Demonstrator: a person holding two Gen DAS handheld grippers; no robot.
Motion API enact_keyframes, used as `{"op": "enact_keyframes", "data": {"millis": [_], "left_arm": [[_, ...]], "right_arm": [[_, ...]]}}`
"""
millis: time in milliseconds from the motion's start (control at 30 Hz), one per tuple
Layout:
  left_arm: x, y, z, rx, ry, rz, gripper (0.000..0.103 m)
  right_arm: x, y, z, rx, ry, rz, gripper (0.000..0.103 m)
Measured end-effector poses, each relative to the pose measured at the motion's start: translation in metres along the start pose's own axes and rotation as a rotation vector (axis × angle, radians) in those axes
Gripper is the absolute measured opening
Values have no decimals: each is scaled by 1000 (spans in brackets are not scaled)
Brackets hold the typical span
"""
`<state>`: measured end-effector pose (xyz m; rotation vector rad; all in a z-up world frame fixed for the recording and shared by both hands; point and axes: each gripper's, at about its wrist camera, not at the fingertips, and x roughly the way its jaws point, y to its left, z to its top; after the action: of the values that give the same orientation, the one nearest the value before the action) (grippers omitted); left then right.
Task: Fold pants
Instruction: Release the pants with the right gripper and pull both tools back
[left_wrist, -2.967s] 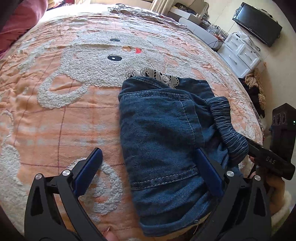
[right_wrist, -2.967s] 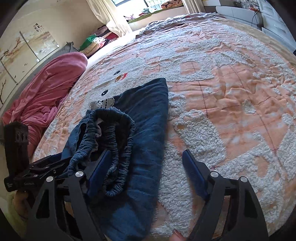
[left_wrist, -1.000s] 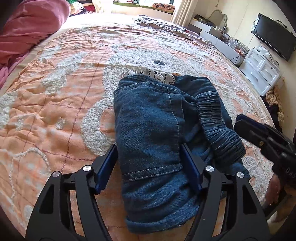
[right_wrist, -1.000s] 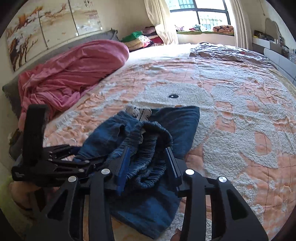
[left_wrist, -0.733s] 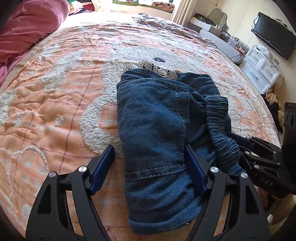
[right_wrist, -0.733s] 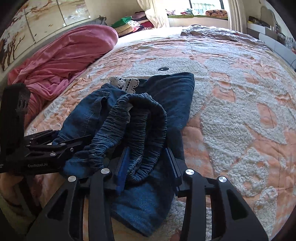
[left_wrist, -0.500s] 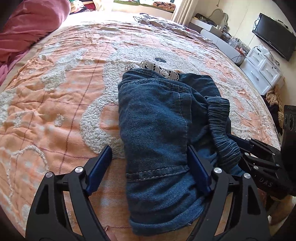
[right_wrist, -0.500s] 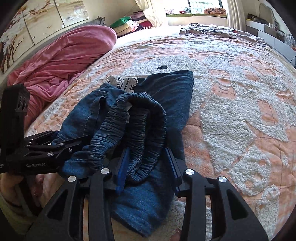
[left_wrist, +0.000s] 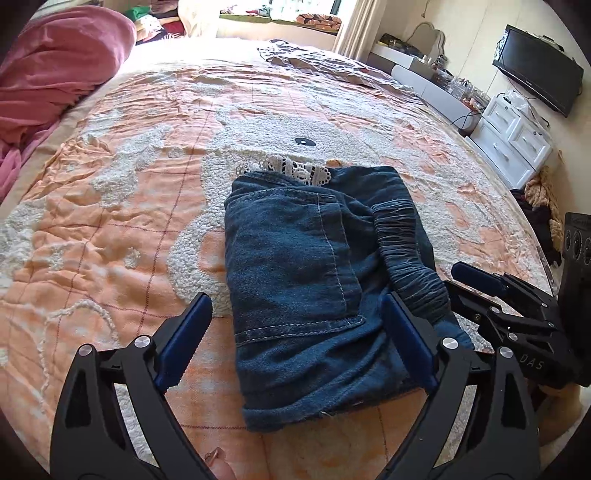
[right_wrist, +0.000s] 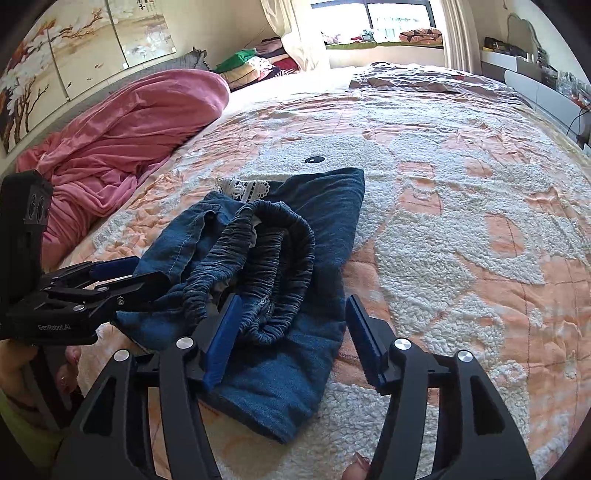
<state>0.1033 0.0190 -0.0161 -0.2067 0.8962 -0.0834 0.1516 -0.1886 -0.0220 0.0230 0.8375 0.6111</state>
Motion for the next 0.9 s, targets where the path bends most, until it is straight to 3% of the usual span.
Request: {"op": "enact_keyframes", "data": {"millis": [100, 167, 300, 400, 900], "left_arm": [[-10, -3, 1, 6, -18, 5, 93], [-16, -4, 1, 10, -25, 4, 93], [-27, -8, -1, 25, -32, 17, 93], [-35, -10, -5, 31, -36, 28, 93], [-63, -7, -59, -1, -43, 81, 94]], "right_arm": [[-9, 1, -1, -9, -17, -33, 74], [-16, 1, -1, -8, -31, -43, 77], [-29, 4, -2, -13, -62, -69, 92], [-40, 8, -2, -31, -85, -96, 97], [-88, 18, -31, -34, -131, -128, 98]]}}
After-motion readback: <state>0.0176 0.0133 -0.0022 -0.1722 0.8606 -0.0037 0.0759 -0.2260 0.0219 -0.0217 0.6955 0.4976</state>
